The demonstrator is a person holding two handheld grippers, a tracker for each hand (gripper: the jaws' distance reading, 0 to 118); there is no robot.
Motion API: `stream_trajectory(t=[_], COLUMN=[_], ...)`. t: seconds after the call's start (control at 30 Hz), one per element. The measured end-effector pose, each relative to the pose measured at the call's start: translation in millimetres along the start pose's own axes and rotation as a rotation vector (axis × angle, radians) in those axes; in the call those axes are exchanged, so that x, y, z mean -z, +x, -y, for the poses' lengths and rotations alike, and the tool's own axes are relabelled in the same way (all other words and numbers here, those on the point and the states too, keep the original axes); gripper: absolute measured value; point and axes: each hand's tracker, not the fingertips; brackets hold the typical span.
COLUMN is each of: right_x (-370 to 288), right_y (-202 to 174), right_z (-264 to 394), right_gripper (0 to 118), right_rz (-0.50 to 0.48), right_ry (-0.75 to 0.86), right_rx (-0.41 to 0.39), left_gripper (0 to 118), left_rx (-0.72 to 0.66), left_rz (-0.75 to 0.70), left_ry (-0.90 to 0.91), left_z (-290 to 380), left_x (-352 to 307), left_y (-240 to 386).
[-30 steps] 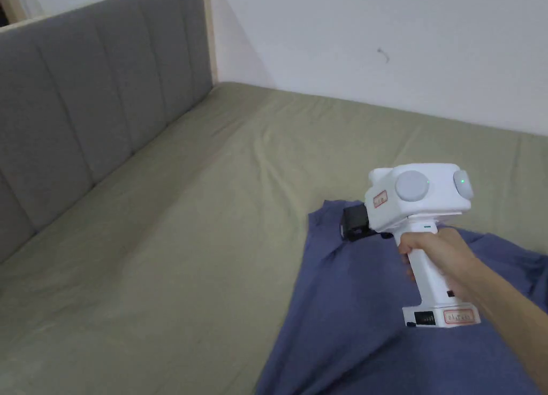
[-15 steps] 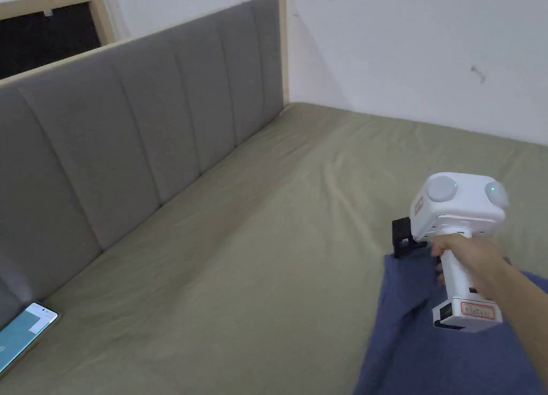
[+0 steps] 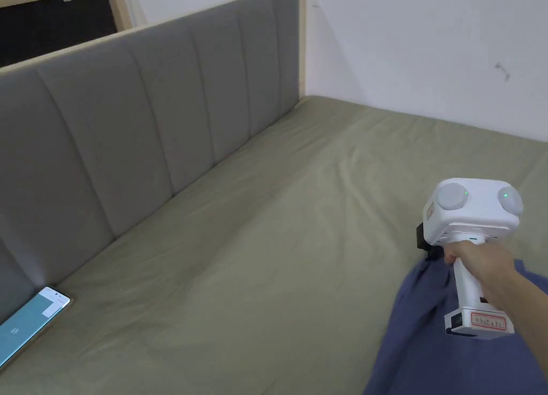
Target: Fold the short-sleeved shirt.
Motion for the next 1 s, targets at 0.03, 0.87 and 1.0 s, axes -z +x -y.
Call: stream_trajectory(t=[0.03, 0.87, 1.0], right_x=[-6.9, -486.2, -534.1], right_y=[3.3, 276.9, 310.9], right_z=[-3.2, 96.8, 123.9], right_gripper=[6, 6, 6], right_rz=[-0.014, 0.197, 0.218], right_ry=[0.007, 0.533, 0.579], right_rx=[0.012, 0.364, 0.435], left_gripper=[5, 5, 5], left_rx=[-0.001, 0.067, 0.129], left_rz=[-0.001, -0.107, -0.157], left_ry=[0.005, 0.602, 0.703], left_z=[0.4, -147.0, -200.1], left_x=[-0.9, -174.5, -222.2], left_y=[0.6, 61.5, 89.2])
